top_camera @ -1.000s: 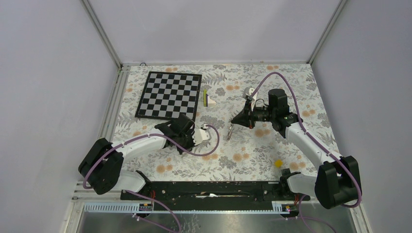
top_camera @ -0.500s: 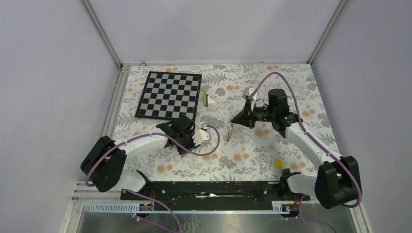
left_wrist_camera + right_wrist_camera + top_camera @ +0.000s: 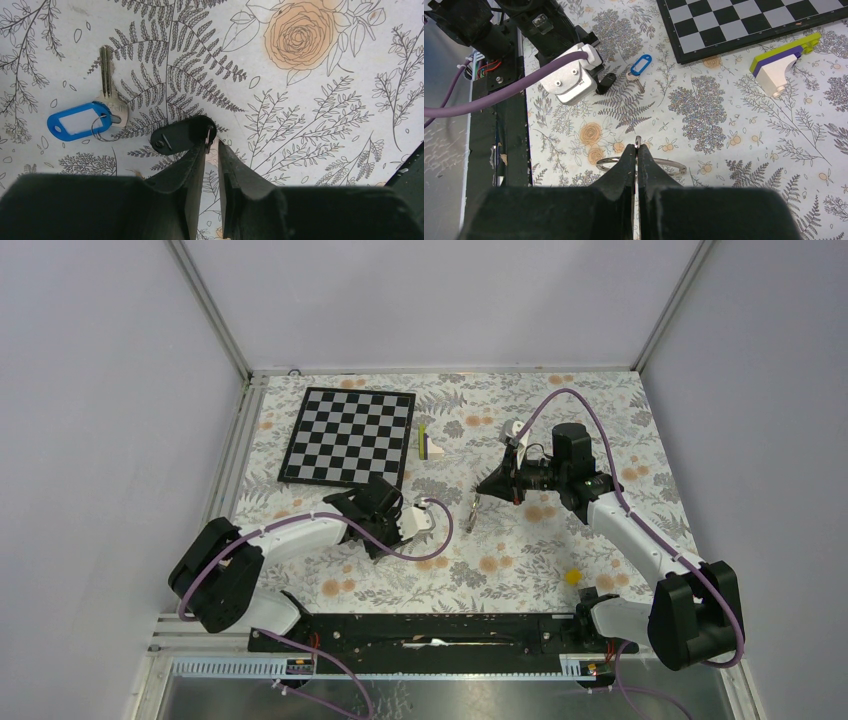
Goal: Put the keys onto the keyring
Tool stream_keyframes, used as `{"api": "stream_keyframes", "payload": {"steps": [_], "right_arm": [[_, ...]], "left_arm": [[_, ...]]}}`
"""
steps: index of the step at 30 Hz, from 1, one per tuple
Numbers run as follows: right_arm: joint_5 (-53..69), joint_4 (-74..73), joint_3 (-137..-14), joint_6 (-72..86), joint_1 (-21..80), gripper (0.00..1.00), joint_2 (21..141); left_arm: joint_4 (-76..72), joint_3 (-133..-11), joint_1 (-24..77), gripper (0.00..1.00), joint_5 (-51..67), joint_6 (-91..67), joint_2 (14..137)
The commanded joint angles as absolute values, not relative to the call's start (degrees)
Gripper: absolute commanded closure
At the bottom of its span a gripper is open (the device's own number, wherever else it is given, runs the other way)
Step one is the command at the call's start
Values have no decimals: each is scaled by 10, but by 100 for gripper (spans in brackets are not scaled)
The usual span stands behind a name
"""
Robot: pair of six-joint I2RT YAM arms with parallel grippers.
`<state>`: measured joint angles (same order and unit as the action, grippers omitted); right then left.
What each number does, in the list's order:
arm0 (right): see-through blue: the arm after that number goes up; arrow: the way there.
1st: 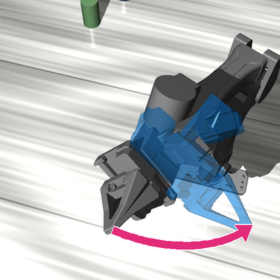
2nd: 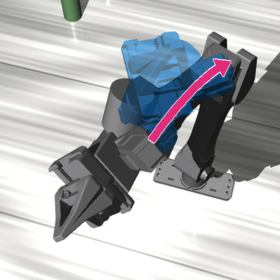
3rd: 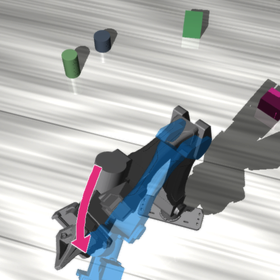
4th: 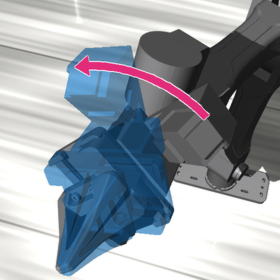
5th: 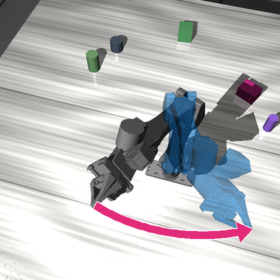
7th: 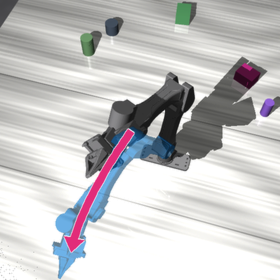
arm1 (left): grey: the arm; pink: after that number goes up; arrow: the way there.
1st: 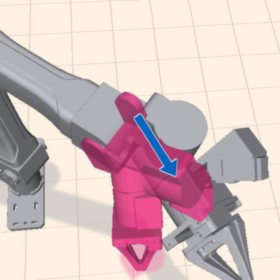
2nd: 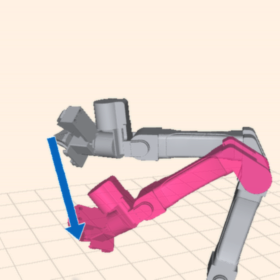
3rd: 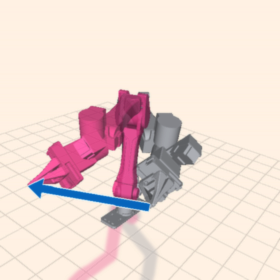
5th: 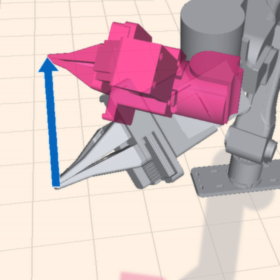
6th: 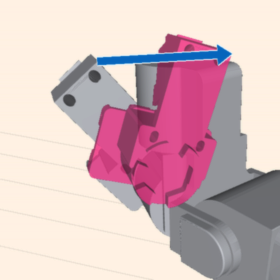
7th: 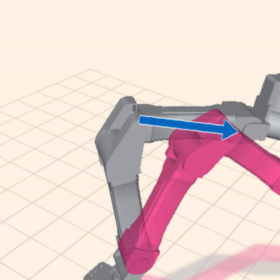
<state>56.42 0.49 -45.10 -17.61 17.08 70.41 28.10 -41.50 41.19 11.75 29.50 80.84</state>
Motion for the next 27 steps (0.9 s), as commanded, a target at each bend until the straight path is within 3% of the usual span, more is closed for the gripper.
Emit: {"api": "stream_keyframes", "payload": {"steps": [1,11,19,27], "right_arm": [[568,14,-448,-184,166,100,703],[567,15,-448,-184,166,100,705],[568,15,-448,-183,166,100,705],[568,15,-447,-183,166,100,704]], "left_arm": [[259,-420,414,79,122,293,811],[259,-421,413,88,121,292,810],[249,-422,414,81,119,290,811],[249,-423,414,84,121,290,817]]}}
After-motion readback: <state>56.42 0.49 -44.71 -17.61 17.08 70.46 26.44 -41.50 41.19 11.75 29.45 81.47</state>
